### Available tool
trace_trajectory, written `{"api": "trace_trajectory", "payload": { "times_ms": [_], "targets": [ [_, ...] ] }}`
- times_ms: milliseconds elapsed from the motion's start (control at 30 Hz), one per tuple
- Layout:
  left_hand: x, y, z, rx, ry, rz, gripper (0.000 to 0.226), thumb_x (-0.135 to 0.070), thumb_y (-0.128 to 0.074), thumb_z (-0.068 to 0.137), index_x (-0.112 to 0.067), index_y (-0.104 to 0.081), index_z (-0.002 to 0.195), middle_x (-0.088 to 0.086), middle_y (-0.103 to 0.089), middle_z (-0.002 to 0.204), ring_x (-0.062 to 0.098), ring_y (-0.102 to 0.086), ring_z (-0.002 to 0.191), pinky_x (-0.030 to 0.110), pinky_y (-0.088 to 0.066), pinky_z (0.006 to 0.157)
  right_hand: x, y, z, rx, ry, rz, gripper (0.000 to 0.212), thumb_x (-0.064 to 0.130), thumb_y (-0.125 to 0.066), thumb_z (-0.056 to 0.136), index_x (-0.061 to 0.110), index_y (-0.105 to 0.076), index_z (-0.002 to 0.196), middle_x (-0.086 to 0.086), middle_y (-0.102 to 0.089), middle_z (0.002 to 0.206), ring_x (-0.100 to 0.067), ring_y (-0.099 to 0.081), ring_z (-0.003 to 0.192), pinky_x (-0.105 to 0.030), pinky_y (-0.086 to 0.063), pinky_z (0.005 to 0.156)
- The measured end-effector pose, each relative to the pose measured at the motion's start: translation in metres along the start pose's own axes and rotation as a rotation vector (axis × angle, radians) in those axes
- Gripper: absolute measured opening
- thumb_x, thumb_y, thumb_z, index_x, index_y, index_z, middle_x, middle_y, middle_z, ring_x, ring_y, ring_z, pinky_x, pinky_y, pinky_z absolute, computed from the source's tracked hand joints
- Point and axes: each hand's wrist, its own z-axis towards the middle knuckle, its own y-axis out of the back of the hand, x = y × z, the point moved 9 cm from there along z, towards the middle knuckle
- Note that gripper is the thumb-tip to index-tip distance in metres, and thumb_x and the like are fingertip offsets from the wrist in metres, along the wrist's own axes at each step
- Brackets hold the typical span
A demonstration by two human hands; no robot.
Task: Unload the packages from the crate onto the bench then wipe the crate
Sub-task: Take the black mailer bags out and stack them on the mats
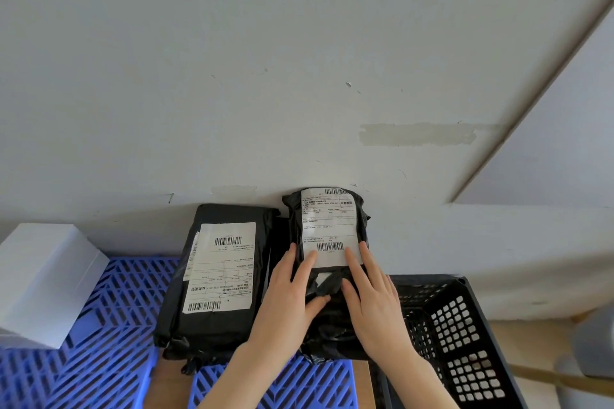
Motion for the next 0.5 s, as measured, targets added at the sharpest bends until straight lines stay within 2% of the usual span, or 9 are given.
{"api": "trace_trajectory", "payload": {
  "times_ms": [100, 167, 333, 400, 500],
  "targets": [
    [-0.001, 0.008, -0.004, -0.037, -0.006, -0.021, 0.075, -0.048, -0.058, 0.092, -0.034, -0.017, 0.154, -0.005, 0.002, 0.163, 0.009, -0.001, 0.15, 0.014, -0.002, 0.112, -0.001, 0.008, -0.003, -0.01, -0.015, 0.079, 0.052, 0.052, -0.022, 0.097, 0.046, -0.008, 0.147, 0.021, 0.008, 0.157, -0.008, -0.019, 0.143, -0.033, -0.025, 0.116],
    [-0.003, 0.02, -0.01, -0.086, -0.012, -0.035, 0.078, -0.047, -0.062, 0.09, -0.036, -0.019, 0.153, -0.009, -0.002, 0.163, 0.007, -0.005, 0.149, 0.013, -0.005, 0.112, -0.001, 0.019, -0.009, -0.057, -0.037, 0.146, 0.053, 0.042, -0.034, 0.099, 0.048, -0.012, 0.147, 0.026, 0.008, 0.156, -0.01, -0.023, 0.142, -0.036, -0.031, 0.113],
    [-0.015, 0.05, -0.042, -0.178, -0.027, -0.027, 0.079, -0.049, -0.064, 0.087, -0.038, -0.02, 0.152, -0.015, -0.013, 0.161, 0.004, -0.013, 0.148, 0.014, -0.012, 0.11, 0.019, 0.046, -0.041, -0.157, -0.011, 0.152, 0.052, 0.039, -0.038, 0.099, 0.043, -0.021, 0.147, 0.028, 0.007, 0.155, -0.011, -0.024, 0.142, -0.04, -0.036, 0.11],
    [-0.024, 0.064, -0.065, -0.207, -0.038, -0.022, 0.075, -0.051, -0.061, 0.088, -0.038, -0.024, 0.151, -0.016, -0.025, 0.156, 0.003, -0.026, 0.142, 0.013, -0.023, 0.108, 0.033, 0.058, -0.061, -0.184, -0.005, 0.18, 0.051, 0.039, -0.038, 0.098, 0.044, -0.023, 0.147, 0.029, 0.008, 0.155, -0.007, -0.021, 0.142, -0.035, -0.041, 0.106],
    [-0.029, 0.09, -0.114, -0.259, 0.005, -0.083, 0.063, -0.052, -0.058, 0.089, -0.04, -0.034, 0.146, -0.027, -0.049, 0.129, -0.007, -0.048, 0.118, 0.013, -0.044, 0.093, 0.055, 0.071, -0.105, -0.236, -0.011, 0.301, 0.045, 0.035, -0.042, 0.098, 0.044, -0.034, 0.141, 0.033, -0.001, 0.152, 0.009, -0.018, 0.138, -0.021, -0.039, 0.1]
  ]
}}
